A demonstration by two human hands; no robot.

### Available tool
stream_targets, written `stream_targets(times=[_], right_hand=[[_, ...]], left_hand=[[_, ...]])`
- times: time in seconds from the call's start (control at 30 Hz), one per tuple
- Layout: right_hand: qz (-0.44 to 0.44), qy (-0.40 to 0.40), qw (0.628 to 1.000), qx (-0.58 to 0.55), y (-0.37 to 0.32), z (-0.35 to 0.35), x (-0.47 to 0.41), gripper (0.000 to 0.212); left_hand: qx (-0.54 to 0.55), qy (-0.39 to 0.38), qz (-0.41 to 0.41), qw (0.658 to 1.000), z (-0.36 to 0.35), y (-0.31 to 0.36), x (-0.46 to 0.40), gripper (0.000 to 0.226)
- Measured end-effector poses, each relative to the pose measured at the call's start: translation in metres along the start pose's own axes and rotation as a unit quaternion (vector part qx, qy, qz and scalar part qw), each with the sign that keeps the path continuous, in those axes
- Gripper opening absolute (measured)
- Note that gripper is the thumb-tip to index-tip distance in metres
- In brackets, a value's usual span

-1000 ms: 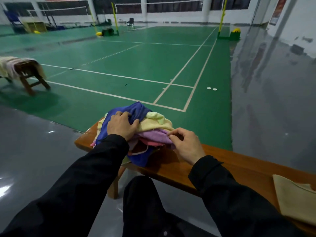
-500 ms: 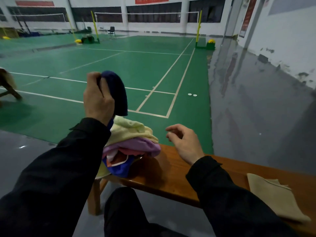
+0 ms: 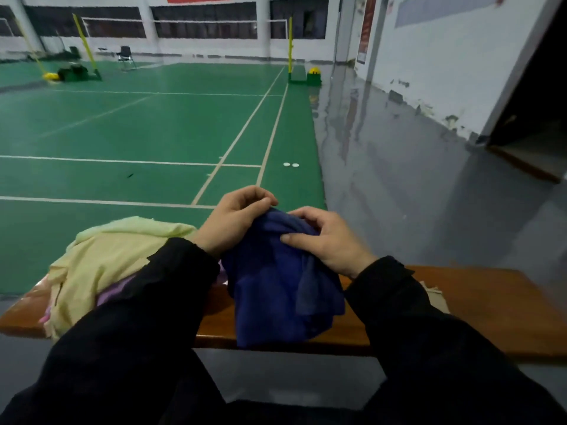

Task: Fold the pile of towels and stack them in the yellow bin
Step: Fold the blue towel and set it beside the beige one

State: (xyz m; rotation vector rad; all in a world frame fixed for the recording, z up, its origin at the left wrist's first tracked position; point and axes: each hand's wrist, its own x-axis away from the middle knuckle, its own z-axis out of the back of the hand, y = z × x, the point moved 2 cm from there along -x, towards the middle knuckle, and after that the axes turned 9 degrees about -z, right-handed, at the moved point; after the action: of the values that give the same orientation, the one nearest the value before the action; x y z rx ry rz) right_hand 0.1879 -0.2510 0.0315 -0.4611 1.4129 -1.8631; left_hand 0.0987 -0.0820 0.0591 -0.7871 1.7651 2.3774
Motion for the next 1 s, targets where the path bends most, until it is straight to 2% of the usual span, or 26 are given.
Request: stream_targets(times=[0.07,0.1,0.17,0.23,0.3,0.4,0.47,0.57,0.63,0.7,0.77,0.83,0.9,0.97,1.0], right_hand=[[-0.017,0.023,0.999,0.015,0.012,0.016,0.006,0.016],[-0.016,0.034,0.999,0.017,0.016,0.023,0.009,0.014],[0.000,0.064,0.997,0.033,0.018,0.033,0.014,0.025],[0.002,0.094,0.994,0.055,0.019,0.042,0.017,0.031],[-0.006,0.093,0.991,0.096,0.022,0.050,0.017,0.028],[-0.045,0.042,0.978,0.197,0.033,0.054,0.018,0.026],[-0.099,-0.008,0.960,0.262,0.040,0.054,0.015,0.028],[-0.196,-0.093,0.925,0.313,0.044,0.051,0.003,0.033],[-0.226,-0.133,0.903,0.339,0.047,0.048,-0.002,0.024],[-0.238,-0.169,0.913,0.284,0.052,0.043,-0.002,0.020],[-0.235,-0.171,0.945,0.147,0.062,0.035,0.002,0.022],[-0.229,-0.145,0.961,-0.057,0.071,0.031,0.007,0.043],[-0.218,-0.131,0.936,-0.244,0.074,0.032,0.012,0.055],[-0.195,-0.101,0.924,-0.312,0.071,0.036,0.014,0.050],[-0.182,-0.080,0.936,-0.291,0.069,0.039,0.014,0.046]], left_hand=[[-0.023,-0.036,-0.004,0.999,-0.006,-0.005,-0.002,0.010],[-0.036,-0.066,-0.003,0.997,-0.009,-0.006,-0.002,0.016],[-0.092,-0.158,0.017,0.983,-0.014,-0.009,0.001,0.033],[-0.185,-0.212,0.011,0.959,-0.018,-0.015,0.005,0.037],[-0.245,-0.184,-0.010,0.952,-0.018,-0.020,0.008,0.028],[-0.239,-0.125,-0.027,0.962,-0.017,-0.024,0.009,0.017],[-0.250,-0.131,-0.040,0.958,-0.019,-0.026,0.006,0.011],[-0.268,-0.179,0.004,0.947,-0.029,-0.033,0.000,0.029],[-0.213,-0.133,0.014,0.968,-0.035,-0.030,0.000,0.035],[-0.148,-0.045,-0.024,0.988,-0.034,-0.029,0.002,0.040],[-0.132,-0.026,-0.047,0.990,-0.032,-0.030,0.005,0.042],[-0.174,-0.059,-0.047,0.982,-0.029,-0.035,0.008,0.045],[-0.227,-0.090,-0.046,0.969,-0.026,-0.036,0.013,0.048],[-0.215,-0.125,-0.035,0.968,-0.025,-0.038,0.020,0.050],[-0.167,-0.151,-0.016,0.974,-0.027,-0.038,0.025,0.050]])
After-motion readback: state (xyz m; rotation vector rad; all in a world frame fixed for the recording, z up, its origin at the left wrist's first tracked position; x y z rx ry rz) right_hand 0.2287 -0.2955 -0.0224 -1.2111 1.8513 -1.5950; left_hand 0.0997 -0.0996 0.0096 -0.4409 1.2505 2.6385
